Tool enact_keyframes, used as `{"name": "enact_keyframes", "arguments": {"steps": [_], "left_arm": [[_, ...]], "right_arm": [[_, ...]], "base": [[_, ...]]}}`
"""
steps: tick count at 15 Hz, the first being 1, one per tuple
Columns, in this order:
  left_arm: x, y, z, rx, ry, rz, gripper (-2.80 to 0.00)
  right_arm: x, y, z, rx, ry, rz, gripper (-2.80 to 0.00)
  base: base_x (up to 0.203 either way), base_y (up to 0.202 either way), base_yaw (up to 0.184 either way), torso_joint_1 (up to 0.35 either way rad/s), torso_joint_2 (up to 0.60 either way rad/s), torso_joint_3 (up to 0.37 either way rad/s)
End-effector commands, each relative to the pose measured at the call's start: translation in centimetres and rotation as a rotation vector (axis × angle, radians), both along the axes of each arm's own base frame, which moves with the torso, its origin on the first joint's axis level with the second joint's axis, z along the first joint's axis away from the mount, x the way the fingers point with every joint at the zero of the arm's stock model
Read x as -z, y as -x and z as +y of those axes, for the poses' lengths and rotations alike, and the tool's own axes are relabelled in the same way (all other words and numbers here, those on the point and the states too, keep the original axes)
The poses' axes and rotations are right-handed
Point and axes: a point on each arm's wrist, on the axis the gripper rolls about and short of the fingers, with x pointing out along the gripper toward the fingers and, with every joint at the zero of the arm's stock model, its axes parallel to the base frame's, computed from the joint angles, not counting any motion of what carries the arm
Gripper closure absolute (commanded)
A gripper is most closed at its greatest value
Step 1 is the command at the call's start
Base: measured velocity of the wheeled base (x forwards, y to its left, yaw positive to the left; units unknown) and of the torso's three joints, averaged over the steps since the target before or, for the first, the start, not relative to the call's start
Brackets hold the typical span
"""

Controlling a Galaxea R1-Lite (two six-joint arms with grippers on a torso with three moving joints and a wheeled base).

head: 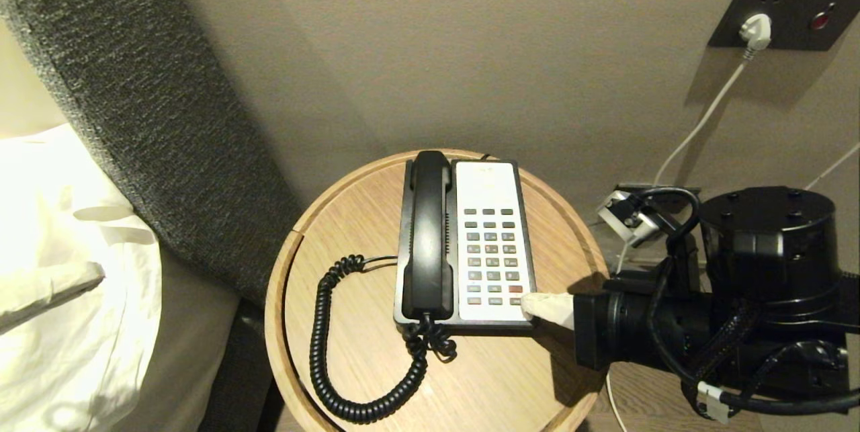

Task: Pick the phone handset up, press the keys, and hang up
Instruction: End the call using the dial pad

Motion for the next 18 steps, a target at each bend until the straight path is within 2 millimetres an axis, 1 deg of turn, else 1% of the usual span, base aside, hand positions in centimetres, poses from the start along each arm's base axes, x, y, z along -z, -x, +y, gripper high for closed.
{"name": "enact_keyframes", "arguments": {"steps": [1,5,6,11,16,18], "left_arm": [[0.0,0.0,0.0,-0.001,0.003,0.006,0.0],[0.0,0.0,0.0,-0.001,0.003,0.006,0.0],[0.1,0.0,0.0,0.001,0.003,0.006,0.0],[0.2,0.1,0.0,0.001,0.003,0.007,0.0],[0.3,0.1,0.0,0.001,0.002,0.009,0.0],[0.4,0.2,0.1,0.001,0.0,0.009,0.0]], "right_arm": [[0.2,-0.2,0.2,0.001,0.003,0.006,0.0],[0.2,-0.3,0.2,0.001,0.003,0.006,0.0],[0.6,-0.4,0.4,0.003,0.015,0.017,0.0],[1.2,-0.5,0.5,0.003,0.043,0.022,0.0],[0.9,-0.4,0.6,0.003,0.031,0.018,0.0],[0.1,-0.3,0.4,0.002,-0.001,-0.02,0.0]], "base": [[0.0,0.0,0.0,0.0,0.0,0.0],[0.0,0.0,0.0,0.0,0.0,0.0],[0.0,0.0,0.0,0.0,0.0,0.0],[0.0,0.0,0.0,0.0,0.0,0.0],[0.0,0.0,0.0,0.0,0.0,0.0],[0.0,0.0,0.0,0.0,0.0,0.0]]}}
